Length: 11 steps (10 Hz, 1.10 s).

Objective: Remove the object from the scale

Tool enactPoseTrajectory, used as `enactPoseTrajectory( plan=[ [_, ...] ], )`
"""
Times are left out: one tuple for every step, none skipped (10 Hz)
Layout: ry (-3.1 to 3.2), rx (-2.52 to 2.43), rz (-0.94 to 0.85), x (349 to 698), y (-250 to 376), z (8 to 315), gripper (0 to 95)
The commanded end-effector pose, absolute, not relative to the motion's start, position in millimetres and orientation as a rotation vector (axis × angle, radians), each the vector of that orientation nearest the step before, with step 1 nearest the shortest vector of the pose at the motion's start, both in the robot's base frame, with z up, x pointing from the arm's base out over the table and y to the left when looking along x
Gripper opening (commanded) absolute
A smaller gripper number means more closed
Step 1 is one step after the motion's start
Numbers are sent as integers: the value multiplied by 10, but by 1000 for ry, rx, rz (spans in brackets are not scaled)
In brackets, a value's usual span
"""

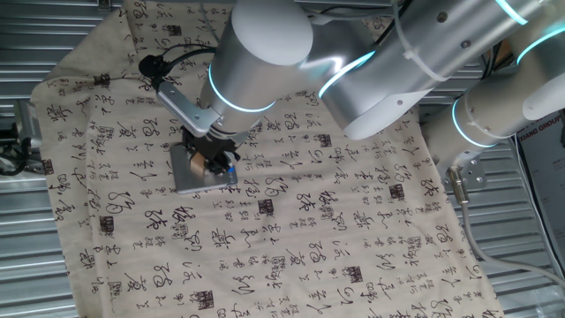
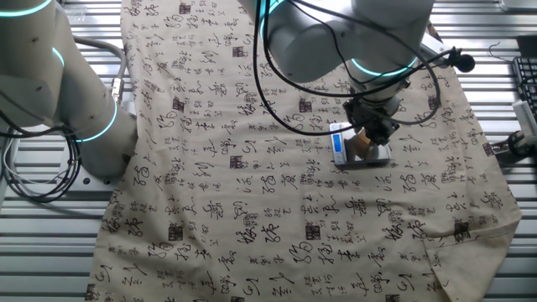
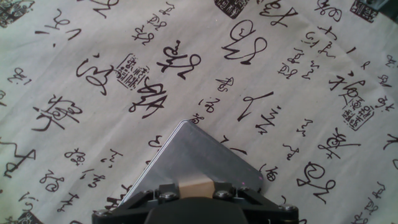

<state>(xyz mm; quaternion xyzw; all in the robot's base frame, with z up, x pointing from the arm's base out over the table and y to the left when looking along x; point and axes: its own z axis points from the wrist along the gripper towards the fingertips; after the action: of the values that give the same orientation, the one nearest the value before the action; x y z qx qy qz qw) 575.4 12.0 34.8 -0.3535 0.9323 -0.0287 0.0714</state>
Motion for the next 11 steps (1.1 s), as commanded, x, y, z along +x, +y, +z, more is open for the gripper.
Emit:
enactPoseTrajectory(
  plan=[
    [2805, -1052, -79, 5755, 119, 349, 0],
    [2807, -1045, -78, 5755, 119, 349, 0],
    [2807, -1043, -79, 5755, 119, 349, 0],
    [2809, -1038, -78, 5755, 119, 349, 0],
    [2811, -1033, -77, 5755, 119, 349, 0],
    [2816, -1024, -76, 5759, 120, 353, 0],
    [2820, -1019, -75, 5764, 121, 361, 0],
    [2826, -1013, -75, 5769, 119, 394, 0],
    [2830, -1007, -74, 5774, 118, 430, 0],
    [2833, -1004, -73, 5782, 117, 503, 0],
    [2836, -999, -70, 5794, 117, 637, 0]
  ],
)
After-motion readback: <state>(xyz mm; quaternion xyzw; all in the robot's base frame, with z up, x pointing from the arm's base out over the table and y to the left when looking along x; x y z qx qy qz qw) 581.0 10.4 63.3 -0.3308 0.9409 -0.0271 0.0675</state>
